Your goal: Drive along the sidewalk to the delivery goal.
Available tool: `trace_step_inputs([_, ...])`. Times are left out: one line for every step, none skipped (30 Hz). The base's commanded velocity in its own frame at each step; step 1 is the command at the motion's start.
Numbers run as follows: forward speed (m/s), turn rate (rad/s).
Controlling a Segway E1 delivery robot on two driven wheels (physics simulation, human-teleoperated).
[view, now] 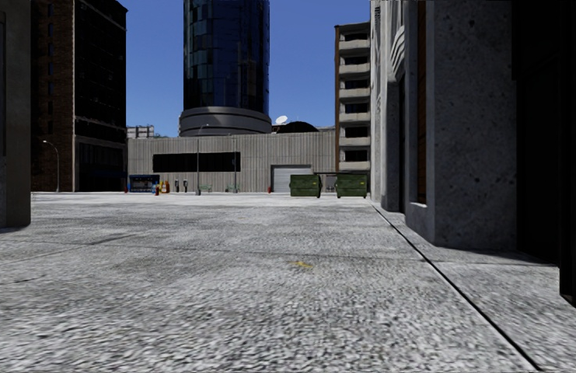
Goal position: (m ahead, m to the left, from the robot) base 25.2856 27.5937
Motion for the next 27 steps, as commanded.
trace_step_inputs([2.0, 0.6])
trace_step_inputs([2.0, 0.57])
trace_step_inputs([2.0, 0.57])
trace_step_inputs([2.0, 0.57])
trace_step_inputs([2.0, 0.56])
trace_step_inputs([2.0, 0.56])
trace_step_inputs([2.0, 0.56])
trace_step_inputs([2.0, 0.56])
trace_step_inputs([2.0, 0.56])
trace_step_inputs([2.0, 0.56])
trace_step_inputs([2.0, 0.56])
trace_step_inputs([2.0, 0.54])
trace_step_inputs([2.0, 0.54])
trace_step_inputs([2.0, 0.48])
trace_step_inputs([2.0, 0.31])
trace_step_inputs([2.0, 0.31])
trace_step_inputs([2.0, 0.0])
trace_step_inputs([2.0, 0.0])
trace_step_inputs([2.0, 0.0])
trace_step_inputs([2.0, 0.0])
trace_step_inputs([2.0, 0.0])
trace_step_inputs([2.0, 0.0])
trace_step_inputs([2.0, 0.0])
trace_step_inputs([2.0, 0.0])
trace_step_inputs([2.0, 0.0])
trace_step_inputs([2.0, 0.0])
trace_step_inputs([2.0, 0.0])
